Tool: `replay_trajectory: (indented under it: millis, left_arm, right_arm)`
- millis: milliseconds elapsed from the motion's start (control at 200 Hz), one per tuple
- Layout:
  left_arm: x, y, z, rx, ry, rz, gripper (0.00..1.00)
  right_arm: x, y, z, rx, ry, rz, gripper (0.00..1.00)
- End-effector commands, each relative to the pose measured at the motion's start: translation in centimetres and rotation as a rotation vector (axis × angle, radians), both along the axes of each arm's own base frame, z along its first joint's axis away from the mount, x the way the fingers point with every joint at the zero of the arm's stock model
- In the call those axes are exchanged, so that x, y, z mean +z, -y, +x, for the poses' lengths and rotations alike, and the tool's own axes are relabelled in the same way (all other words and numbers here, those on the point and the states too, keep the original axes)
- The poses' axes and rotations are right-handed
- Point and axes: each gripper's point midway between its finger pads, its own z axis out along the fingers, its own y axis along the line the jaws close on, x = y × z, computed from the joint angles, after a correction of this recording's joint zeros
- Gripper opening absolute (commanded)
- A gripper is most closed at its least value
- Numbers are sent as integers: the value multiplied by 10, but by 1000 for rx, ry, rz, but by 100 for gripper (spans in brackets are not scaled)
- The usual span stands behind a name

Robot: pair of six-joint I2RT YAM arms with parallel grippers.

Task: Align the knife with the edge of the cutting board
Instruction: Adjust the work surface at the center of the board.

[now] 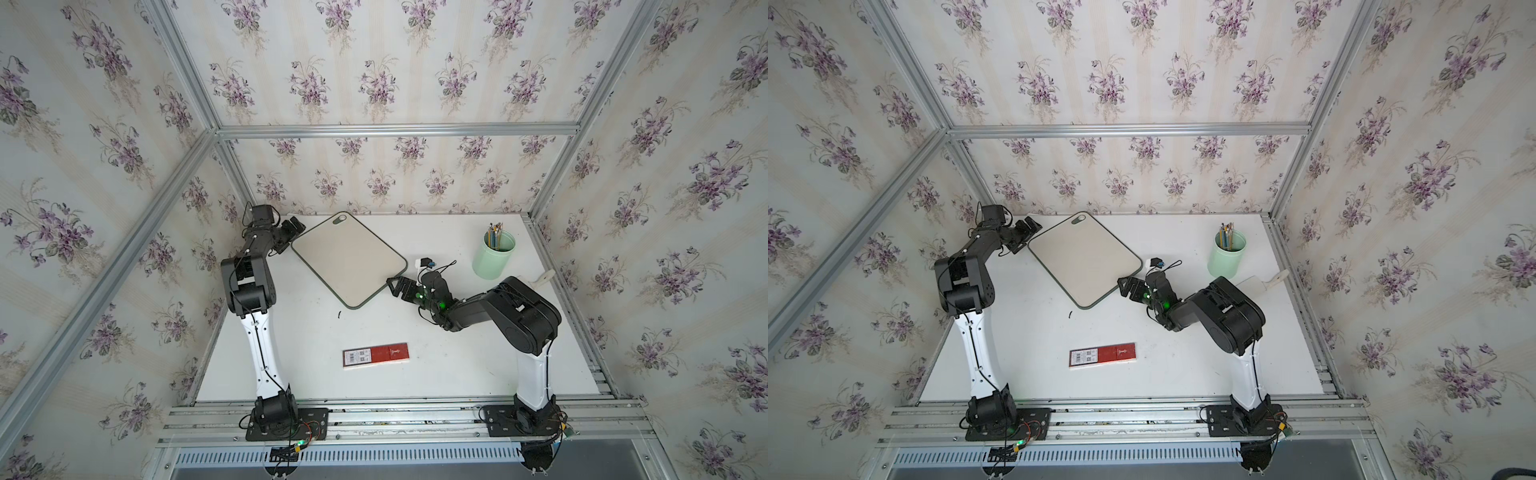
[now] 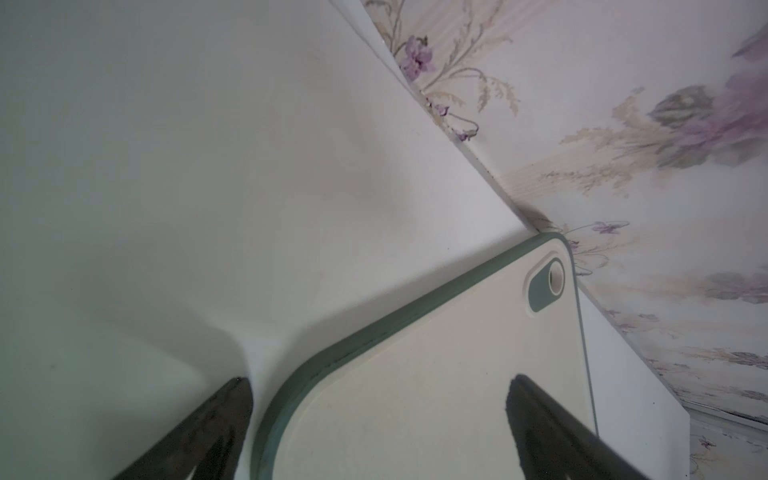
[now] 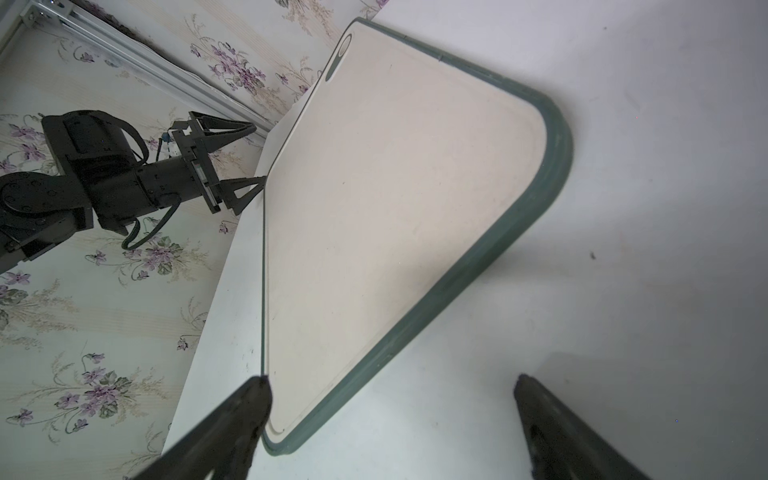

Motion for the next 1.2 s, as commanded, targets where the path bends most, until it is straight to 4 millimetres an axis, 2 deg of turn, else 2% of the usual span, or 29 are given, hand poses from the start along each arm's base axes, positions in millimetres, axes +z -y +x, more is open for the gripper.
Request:
replay_trajectory:
  millis: [0, 135, 210, 290, 375, 480, 614, 724, 849, 984, 1194]
  left_arm:
    - [-18, 1, -2, 13, -48, -33, 99]
    - [-8, 3, 15, 2, 22, -66, 99]
    - [-7, 13, 25, -28, 53, -101, 99]
    - [-14, 32, 30, -79, 47, -175, 99]
    - [-21, 51, 27, -121, 22, -241, 100]
    - [-29, 66, 12, -132, -44, -275, 100]
    - [-34, 81, -21, -148, -167, -280, 100]
    - [-31, 90, -50, -154, -191, -297, 100]
    - [-37, 98, -91, -158, -228, -289, 100]
    - [-33, 109, -137, -179, -226, -275, 99]
    - [-18, 128, -214, -213, -186, -255, 99]
  right_arm:
    - [-36, 6, -18, 16, -148, -61, 95]
    - [-38, 6, -19, 17, -159, -62, 95]
    - [-38, 5, -19, 19, -161, -61, 95]
    - [-38, 6, -19, 17, -161, -61, 96]
    - [-38, 6, -19, 18, -160, -63, 96]
    - [-38, 6, -19, 18, -161, -66, 96]
    - [-36, 9, -17, 12, -154, -86, 96]
    - [-31, 16, -12, -7, -139, -112, 96]
    - [-33, 32, -6, -49, -155, -132, 97]
    - [-37, 51, -1, -93, -200, -104, 97]
    - [-28, 45, -9, -16, -218, -71, 96]
